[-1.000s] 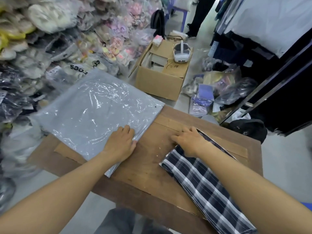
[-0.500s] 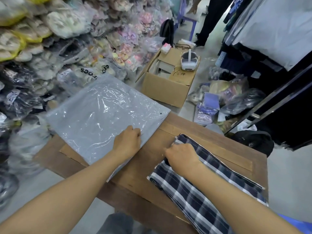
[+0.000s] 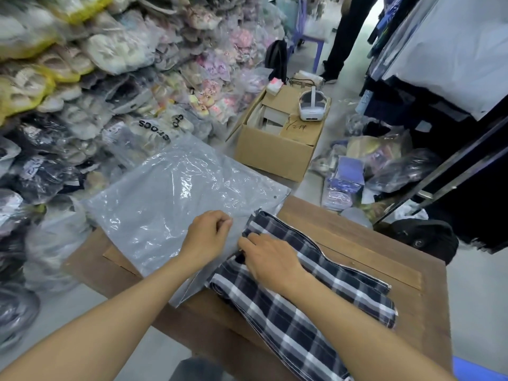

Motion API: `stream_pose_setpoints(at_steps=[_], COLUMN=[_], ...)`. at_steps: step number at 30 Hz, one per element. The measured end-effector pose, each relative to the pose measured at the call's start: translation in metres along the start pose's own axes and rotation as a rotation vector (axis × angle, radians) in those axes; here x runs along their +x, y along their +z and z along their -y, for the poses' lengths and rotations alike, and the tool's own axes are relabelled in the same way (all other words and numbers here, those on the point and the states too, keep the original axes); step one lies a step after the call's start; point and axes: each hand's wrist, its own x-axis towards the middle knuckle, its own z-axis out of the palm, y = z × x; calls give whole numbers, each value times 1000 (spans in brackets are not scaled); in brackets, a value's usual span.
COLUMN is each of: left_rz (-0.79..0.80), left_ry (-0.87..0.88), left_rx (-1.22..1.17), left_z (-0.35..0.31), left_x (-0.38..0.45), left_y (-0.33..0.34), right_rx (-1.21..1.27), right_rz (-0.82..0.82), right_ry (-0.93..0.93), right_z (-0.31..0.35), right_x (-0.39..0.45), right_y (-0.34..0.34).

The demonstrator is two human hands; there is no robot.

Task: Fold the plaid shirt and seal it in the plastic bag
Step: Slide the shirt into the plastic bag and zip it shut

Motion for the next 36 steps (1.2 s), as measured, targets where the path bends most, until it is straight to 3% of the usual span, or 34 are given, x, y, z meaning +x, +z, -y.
stream_pose_setpoints(at_steps=[4,8,10,16,19,23,27,32,36], left_rz=[-152,-45,-68,-17,-36,-62,-43,57,69], left_ry=[-64,86,134,211,182,117,83,-45,-63], left_rx=[-14,43,80,183,159,91,38,-202,-239], left_z=[1,-6,-9,-15,-15,-6,9,4,3], left_x=[0,-7,-11,-15,-14,-11,-6,0,5], left_y=[-6,-7,-8,-3,-2,-7,-12,-12,-15], right_rx=[15,15,11,58,170,323,450,495,428], right_rz=[51,55,54,15,40,144,14,-168,-102], right_ry=[-33,-45,-14,188,197,55,158,196,118], right_z=[3,-1,-4,-18,-8,-5,-18,-19,-17], right_x=[2,6,12,32,39,33,35,40,41], right_y=[8,14,14,18,22,17,-9,-32,-19])
